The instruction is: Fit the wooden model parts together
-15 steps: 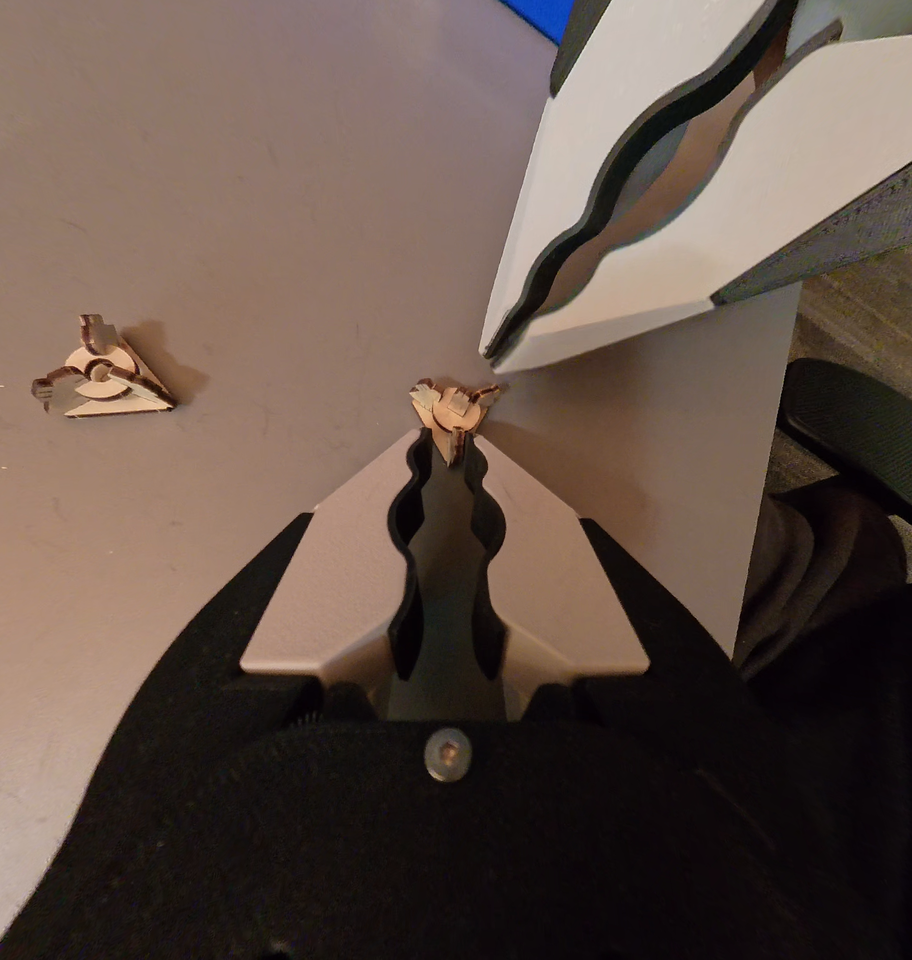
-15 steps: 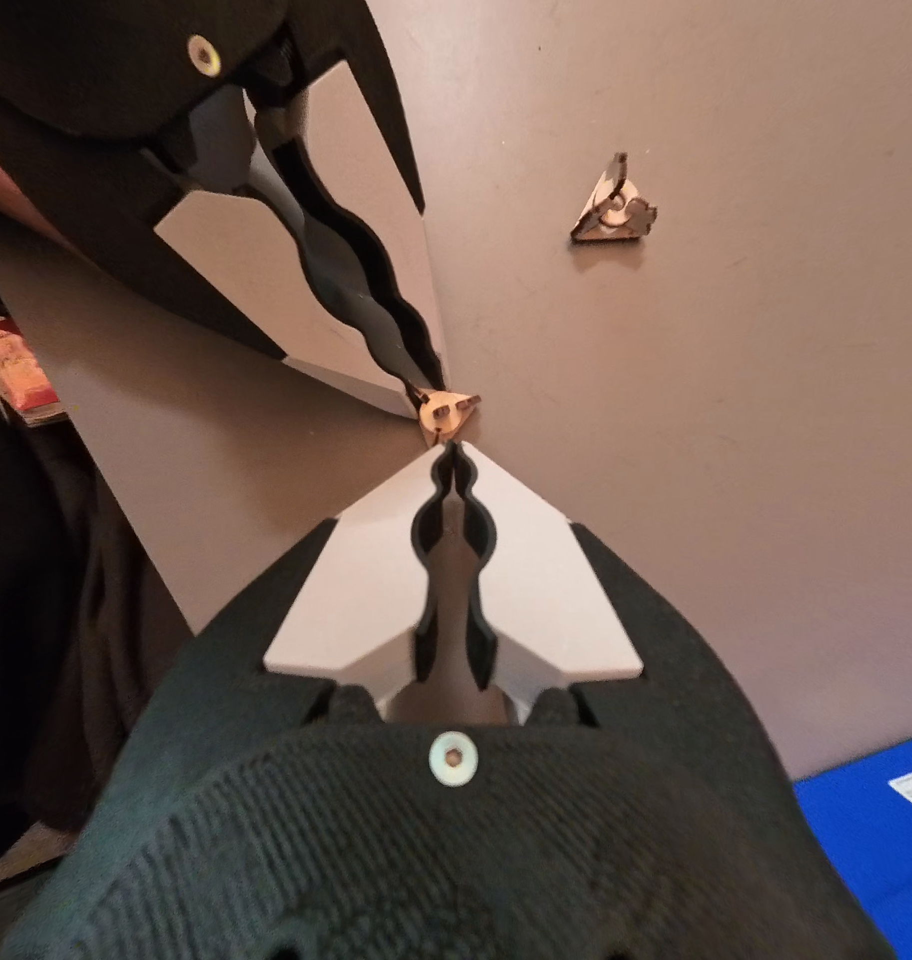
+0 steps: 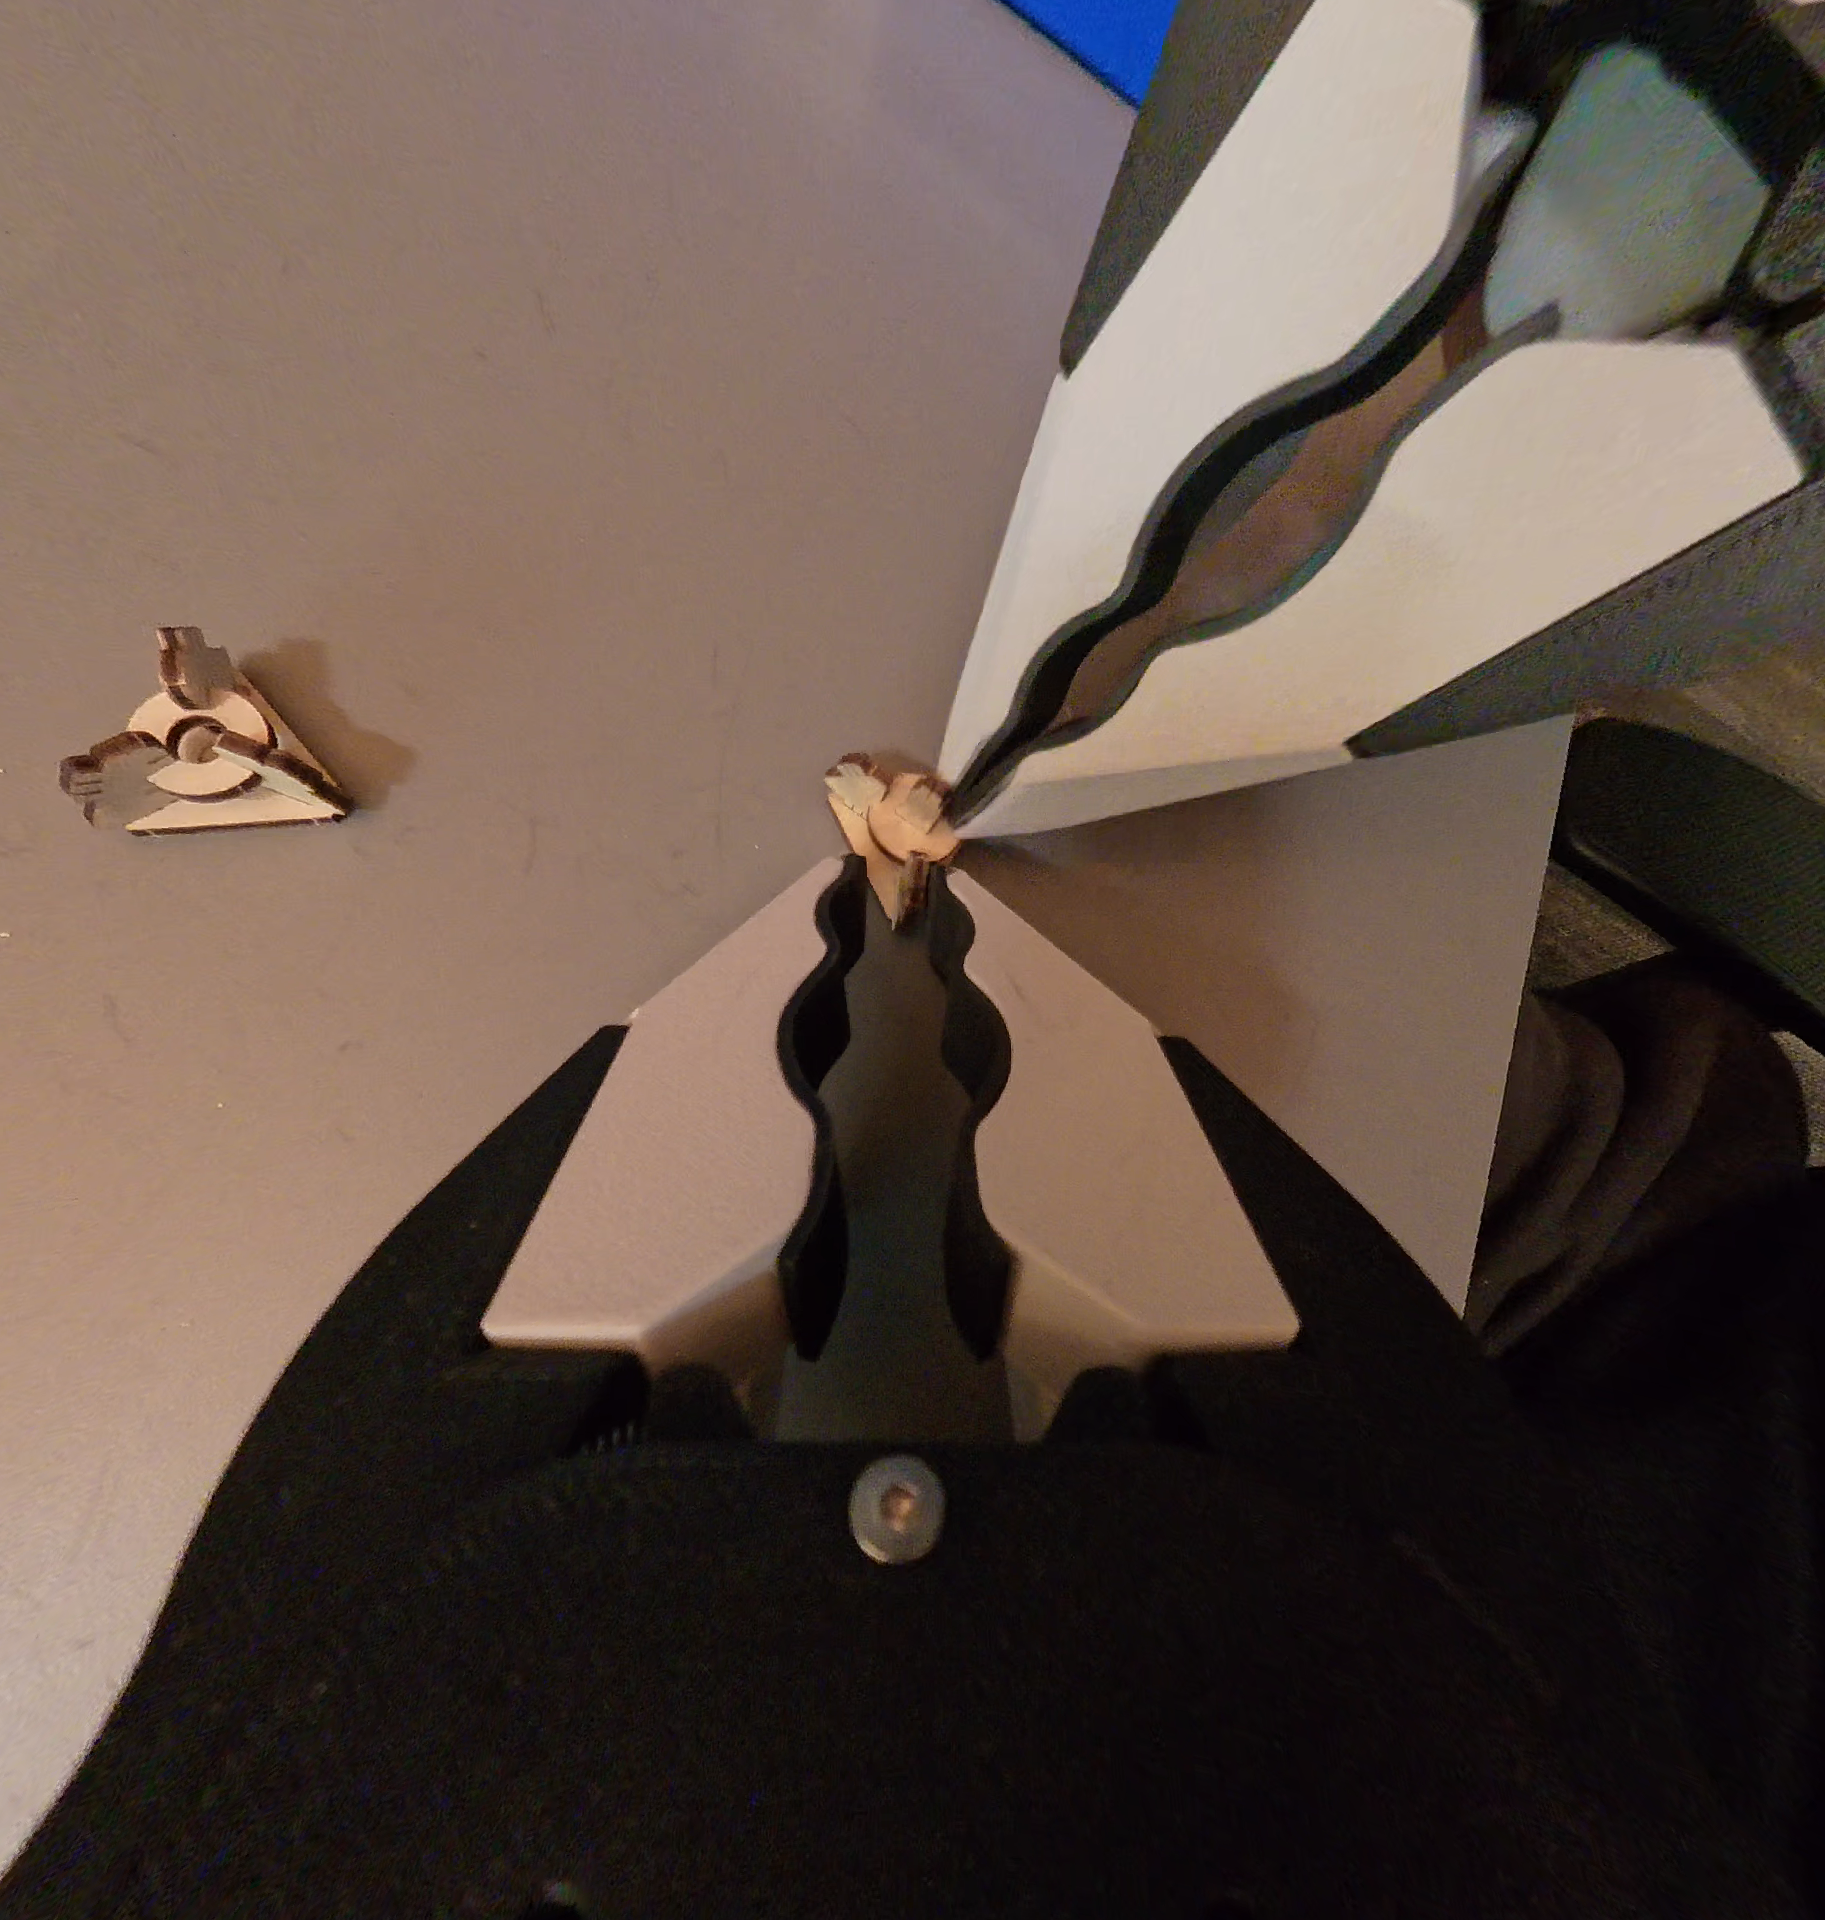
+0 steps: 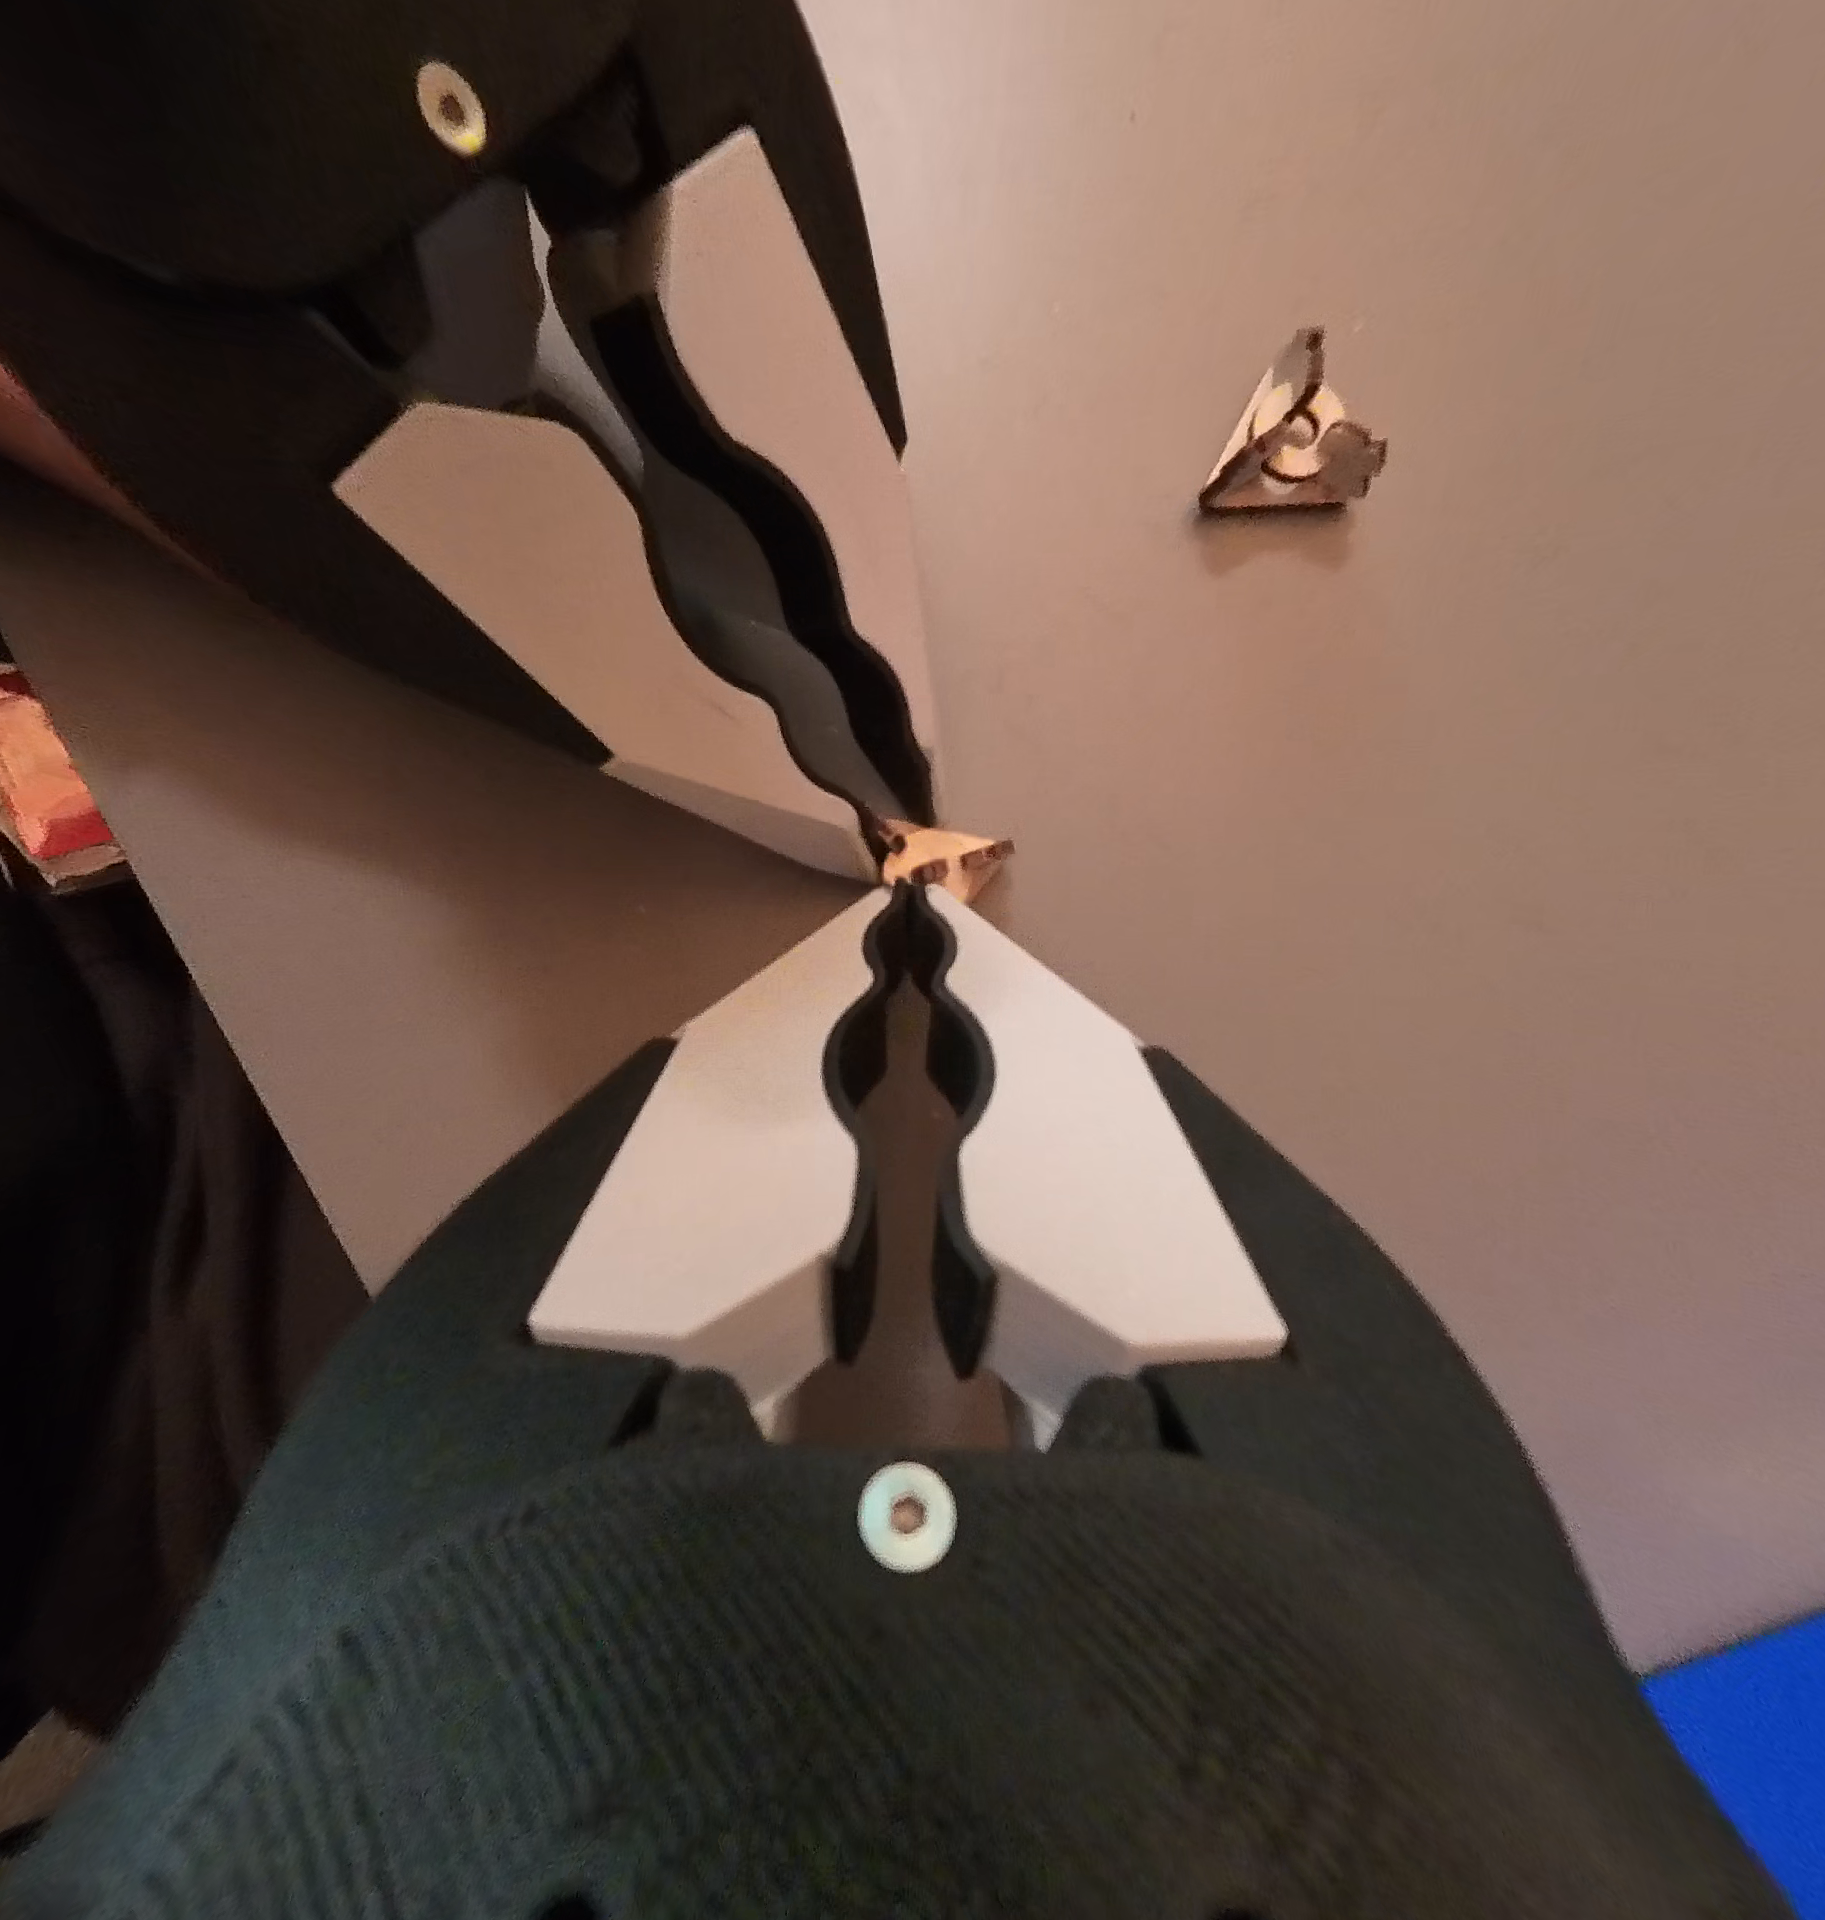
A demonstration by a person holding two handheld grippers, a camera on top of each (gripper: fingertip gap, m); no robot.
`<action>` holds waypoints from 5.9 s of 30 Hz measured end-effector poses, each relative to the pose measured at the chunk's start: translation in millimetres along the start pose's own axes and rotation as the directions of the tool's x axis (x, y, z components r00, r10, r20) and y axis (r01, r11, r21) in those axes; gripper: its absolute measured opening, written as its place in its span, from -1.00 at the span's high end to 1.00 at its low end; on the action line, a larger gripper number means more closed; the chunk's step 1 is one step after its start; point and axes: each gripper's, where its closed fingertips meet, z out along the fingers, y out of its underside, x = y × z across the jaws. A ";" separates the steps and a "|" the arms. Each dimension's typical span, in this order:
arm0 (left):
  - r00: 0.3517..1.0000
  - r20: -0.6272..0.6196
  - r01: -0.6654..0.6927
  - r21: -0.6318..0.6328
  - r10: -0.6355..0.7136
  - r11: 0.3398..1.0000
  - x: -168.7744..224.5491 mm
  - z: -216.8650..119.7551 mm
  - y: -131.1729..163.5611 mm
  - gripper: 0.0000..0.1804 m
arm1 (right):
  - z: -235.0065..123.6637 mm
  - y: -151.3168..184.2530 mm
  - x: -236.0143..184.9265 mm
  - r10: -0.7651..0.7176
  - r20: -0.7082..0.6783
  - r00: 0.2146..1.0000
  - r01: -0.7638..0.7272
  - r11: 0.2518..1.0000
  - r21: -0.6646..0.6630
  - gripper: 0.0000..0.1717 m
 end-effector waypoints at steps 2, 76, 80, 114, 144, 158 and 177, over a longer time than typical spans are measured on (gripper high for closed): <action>1.000 0.002 -0.001 -0.001 0.001 1.000 -0.1 0.0 0.2 0.88 | -2.7 -0.6 0.9 -0.005 -0.007 1.000 0.005 1.000 -0.019 1.00; 1.000 0.014 -0.010 -0.001 0.010 1.000 -1.1 -0.3 -0.2 0.88 | -16.8 -3.6 1.9 0.023 -0.028 0.999 -0.022 0.999 0.032 1.00; 1.000 0.001 0.000 0.000 0.000 1.000 -1.0 -0.3 -0.5 0.88 | -35.2 -11.4 -1.2 -0.136 -0.067 0.989 0.142 0.984 0.106 1.00; 0.914 -0.067 0.406 0.219 -0.401 0.887 -91.6 -72.0 9.0 0.66 | -26.5 -10.4 -6.0 -0.362 0.068 0.929 0.348 0.924 0.161 0.51; 0.904 -0.127 0.427 0.212 -0.408 0.879 -85.0 -71.7 8.5 0.66 | 3.9 -0.3 -1.9 -0.459 0.149 0.876 0.478 0.866 -0.146 0.72; 0.905 -0.129 0.424 0.207 -0.405 0.882 -84.3 -70.9 8.7 0.66 | 4.2 1.2 -2.0 -0.398 0.167 0.902 0.414 0.907 -0.074 0.72; 0.924 -0.112 0.381 0.221 -0.364 0.898 -81.2 -71.8 6.1 0.67 | -14.9 -7.7 -5.9 -0.326 0.093 0.941 0.328 0.945 -0.003 0.38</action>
